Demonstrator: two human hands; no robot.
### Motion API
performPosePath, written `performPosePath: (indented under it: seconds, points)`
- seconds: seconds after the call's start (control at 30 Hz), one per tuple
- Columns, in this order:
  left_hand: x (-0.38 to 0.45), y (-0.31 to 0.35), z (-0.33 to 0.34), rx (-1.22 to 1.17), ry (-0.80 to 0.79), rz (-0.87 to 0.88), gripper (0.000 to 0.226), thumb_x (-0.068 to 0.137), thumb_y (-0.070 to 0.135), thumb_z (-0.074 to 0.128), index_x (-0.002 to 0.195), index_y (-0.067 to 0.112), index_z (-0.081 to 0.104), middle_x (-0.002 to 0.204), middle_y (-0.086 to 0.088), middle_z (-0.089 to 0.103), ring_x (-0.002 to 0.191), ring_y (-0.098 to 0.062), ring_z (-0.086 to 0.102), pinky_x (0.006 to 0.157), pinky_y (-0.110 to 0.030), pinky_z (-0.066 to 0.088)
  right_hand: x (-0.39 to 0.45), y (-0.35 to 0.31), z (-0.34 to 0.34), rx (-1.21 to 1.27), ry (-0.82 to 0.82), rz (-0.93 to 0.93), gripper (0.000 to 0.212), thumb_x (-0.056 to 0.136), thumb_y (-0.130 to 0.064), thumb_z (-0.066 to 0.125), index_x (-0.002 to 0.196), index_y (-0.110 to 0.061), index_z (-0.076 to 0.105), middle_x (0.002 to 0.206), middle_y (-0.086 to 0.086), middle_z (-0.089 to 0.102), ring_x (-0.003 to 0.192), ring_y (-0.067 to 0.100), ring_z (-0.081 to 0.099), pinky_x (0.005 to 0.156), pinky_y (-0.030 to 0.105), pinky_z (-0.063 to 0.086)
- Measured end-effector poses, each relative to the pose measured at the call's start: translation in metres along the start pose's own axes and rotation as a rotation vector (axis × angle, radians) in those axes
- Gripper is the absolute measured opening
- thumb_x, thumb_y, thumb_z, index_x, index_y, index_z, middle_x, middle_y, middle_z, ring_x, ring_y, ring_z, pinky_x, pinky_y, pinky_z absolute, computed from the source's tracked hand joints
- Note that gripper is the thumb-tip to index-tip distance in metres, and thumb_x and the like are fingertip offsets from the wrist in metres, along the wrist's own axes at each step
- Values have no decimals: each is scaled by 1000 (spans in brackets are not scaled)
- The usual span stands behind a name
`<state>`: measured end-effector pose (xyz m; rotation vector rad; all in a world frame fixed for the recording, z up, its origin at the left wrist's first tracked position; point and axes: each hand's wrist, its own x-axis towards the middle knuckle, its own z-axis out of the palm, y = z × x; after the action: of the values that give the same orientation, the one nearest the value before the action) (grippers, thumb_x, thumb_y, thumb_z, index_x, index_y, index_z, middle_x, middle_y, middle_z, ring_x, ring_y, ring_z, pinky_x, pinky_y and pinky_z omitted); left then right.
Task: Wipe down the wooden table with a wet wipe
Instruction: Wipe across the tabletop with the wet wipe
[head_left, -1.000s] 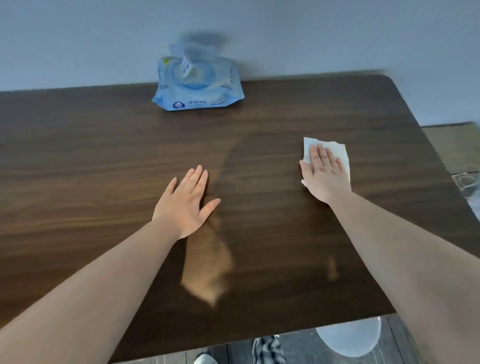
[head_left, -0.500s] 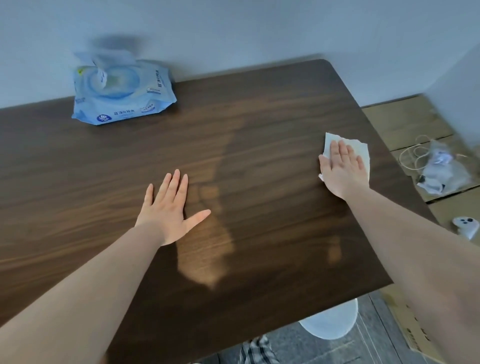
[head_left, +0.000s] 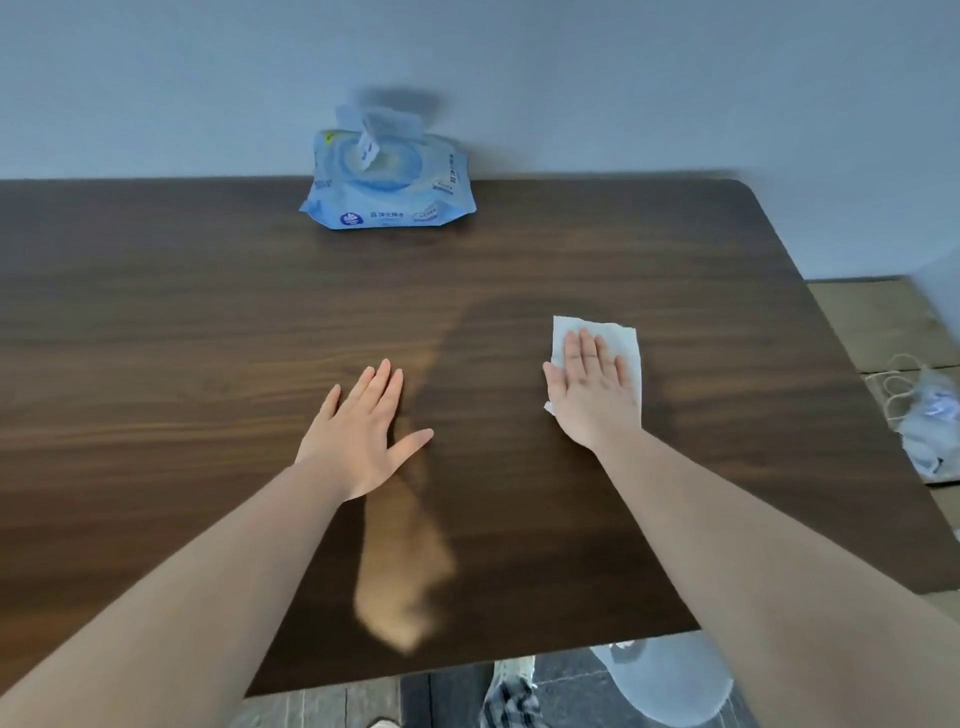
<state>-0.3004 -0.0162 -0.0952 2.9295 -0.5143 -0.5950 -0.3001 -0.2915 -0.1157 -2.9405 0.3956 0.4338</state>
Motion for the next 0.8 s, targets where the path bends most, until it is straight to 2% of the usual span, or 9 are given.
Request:
performPosePath:
  seconds: [0.23,0.5,0.67,0.8]
  points:
    - [-91,-136,8,-36,39,-314,96,76,76,12,150,16,-7,159,2,-13,145,-13,-10,119,-40,2,-10,-183,28,-54,-49,-366,61,98,-49,3,149,-20,-11,160,0,-13,146,19,-13,119,41,-5]
    - [-208,-276,24,-102,28,-701,111,66,84,12,150,14,-8,159,-4,-11,146,-16,-9,119,-44,3,-39,-368,58,-125,-50,-639,62,99,-49,12,150,-19,-5,161,-2,-7,147,19,-10,118,42,-2]
    - [-219,-296,40,-114,101,-691,108,67,87,6,149,19,-10,159,1,-12,145,-15,-12,117,-46,-1,-55,-460,76,-136,-29,-765,60,99,-49,10,151,-21,-1,161,-3,-4,147,16,-6,118,41,-2]
    - [-217,-298,42,-148,102,-694,106,67,89,7,148,23,-14,158,4,-17,144,-15,-16,117,-46,-6,-69,-522,87,-155,-47,-864,60,99,-49,9,151,-21,-2,161,-2,-5,147,17,-7,118,40,-4]
